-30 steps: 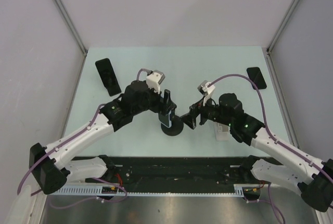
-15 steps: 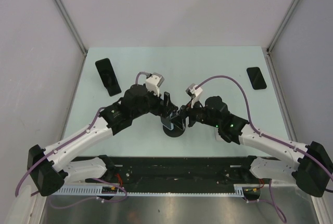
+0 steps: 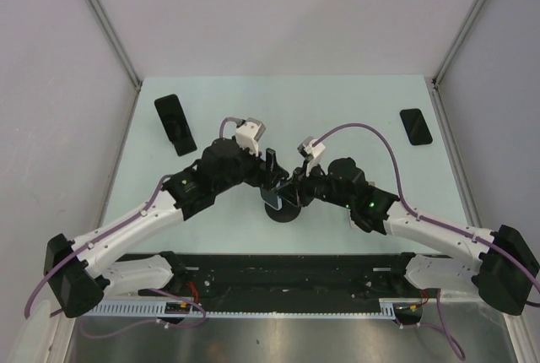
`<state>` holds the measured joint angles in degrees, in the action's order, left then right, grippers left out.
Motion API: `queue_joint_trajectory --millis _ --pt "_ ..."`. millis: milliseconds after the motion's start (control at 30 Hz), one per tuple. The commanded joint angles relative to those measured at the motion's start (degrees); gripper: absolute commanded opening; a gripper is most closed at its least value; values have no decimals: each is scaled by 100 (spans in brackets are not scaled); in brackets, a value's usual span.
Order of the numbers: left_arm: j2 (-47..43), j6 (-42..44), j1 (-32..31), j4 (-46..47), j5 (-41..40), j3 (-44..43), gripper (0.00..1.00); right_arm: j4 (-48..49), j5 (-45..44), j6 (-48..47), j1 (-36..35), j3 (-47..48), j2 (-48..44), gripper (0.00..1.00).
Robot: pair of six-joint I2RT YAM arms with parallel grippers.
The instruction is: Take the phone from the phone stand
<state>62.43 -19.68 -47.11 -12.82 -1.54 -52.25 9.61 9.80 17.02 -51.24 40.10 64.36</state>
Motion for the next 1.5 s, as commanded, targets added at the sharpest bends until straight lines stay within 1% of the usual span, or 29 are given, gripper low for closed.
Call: queue_joint_trajectory --millis 0,167,300,367,533,667,767,1100,1333,1467 --pt "-381 -133 -79 790 172 -84 0 -169 -154 -92 -35 -19 33 0" --pt "-495 113 -61 781 -30 13 1 -319 -5 -242 -26 -81 -116 0" --pt "-566 298 87 772 110 83 0 -328 144 -295 -26 -169 -213 0" --pt "-653 316 211 763 434 145 0 -275 232 -278 -26 -274 -310 0" --pt "-829 272 826 755 1330 312 0 -257 434 -260 62 -415 -398 0" --pt "-917 342 1081 746 1779 382 0 -266 522 -225 123 -468 -415 0" --pt "-987 404 1169 728 1920 408 0 -258 567 -216 167 -468 -398 0" --pt "-1154 684 1284 553 1886 373 0 -328 602 -234 229 -468 -292 0" --pt "-1295 790 1406 394 1464 321 0 -424 523 -330 273 -468 -275 0" --pt "-1374 834 1459 359 1437 250 0 -495 444 -392 282 -468 -231 0"
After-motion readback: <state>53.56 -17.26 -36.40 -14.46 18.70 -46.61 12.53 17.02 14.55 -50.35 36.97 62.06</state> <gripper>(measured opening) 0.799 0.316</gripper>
